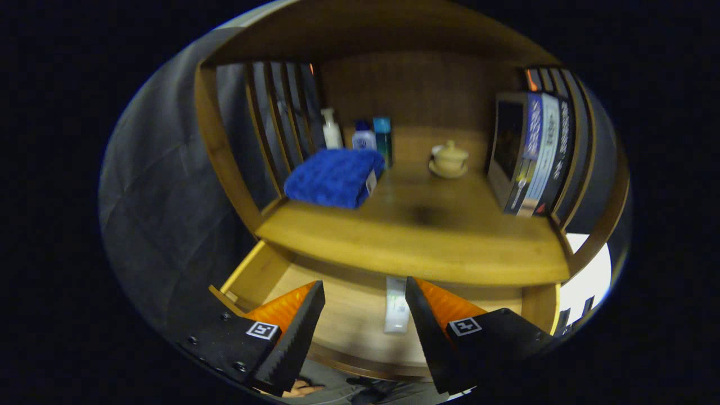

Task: Pull open the drawer, take out the items inside it, and place them on the countertop above the cabinet.

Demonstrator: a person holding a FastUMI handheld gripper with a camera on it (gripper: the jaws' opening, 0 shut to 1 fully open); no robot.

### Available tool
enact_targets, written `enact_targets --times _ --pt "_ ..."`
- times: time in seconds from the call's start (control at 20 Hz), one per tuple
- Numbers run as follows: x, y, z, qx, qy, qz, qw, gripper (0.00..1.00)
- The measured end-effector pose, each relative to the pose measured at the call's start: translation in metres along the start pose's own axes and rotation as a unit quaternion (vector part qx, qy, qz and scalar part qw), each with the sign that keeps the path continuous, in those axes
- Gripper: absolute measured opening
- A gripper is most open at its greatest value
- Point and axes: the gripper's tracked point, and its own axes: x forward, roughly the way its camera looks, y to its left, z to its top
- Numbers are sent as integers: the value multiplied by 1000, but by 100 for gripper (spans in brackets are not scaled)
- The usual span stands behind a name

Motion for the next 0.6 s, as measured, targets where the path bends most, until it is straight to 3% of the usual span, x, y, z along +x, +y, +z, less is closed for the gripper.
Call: enact_targets --times 0.15,0.4,0.6 --pt "31 -3 -28 18 62 -6 998 93" --pt "60 -42 -57 -3 143 -70 987 93" --pt "76 -45 -75 -4 203 -68 977 91"
